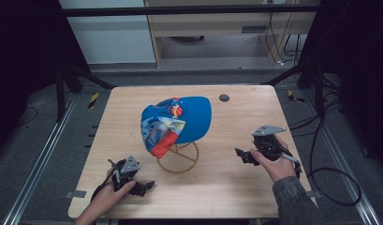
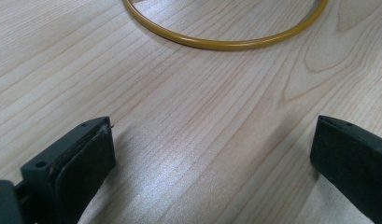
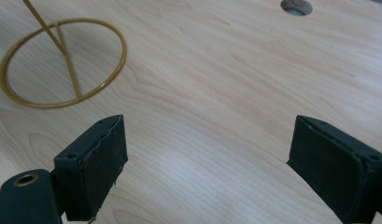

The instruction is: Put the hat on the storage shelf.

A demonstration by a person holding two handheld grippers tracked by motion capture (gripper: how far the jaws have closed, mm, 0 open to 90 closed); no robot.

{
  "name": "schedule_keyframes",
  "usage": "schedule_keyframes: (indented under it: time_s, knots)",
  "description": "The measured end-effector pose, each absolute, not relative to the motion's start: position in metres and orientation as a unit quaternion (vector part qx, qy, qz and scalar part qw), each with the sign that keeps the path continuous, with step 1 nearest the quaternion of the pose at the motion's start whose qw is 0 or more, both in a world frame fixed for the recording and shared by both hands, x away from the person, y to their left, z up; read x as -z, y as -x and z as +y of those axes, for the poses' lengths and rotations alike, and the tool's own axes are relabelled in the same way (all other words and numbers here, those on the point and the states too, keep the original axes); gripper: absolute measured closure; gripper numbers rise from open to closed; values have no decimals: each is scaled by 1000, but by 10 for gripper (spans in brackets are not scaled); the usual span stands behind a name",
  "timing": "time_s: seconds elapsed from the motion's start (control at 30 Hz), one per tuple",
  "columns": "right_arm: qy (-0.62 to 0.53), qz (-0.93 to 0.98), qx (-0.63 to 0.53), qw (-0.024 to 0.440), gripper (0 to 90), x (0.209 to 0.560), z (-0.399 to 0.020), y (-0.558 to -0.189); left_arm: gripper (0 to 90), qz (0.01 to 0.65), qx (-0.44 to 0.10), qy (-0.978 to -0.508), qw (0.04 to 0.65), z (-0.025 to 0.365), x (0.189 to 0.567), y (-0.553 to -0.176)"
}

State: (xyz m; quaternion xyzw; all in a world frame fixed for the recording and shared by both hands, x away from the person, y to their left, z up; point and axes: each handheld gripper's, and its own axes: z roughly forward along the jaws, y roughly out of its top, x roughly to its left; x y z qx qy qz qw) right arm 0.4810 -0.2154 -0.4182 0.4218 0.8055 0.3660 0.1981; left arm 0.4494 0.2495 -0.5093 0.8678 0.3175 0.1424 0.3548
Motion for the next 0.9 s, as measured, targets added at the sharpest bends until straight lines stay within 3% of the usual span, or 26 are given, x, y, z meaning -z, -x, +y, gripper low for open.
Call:
schedule_keyframes:
  time_s: [0.9]
  knots:
    - [-438,804,-367,165,119,474,-200,-478,0,317,-143,-868,355,250,509,-449]
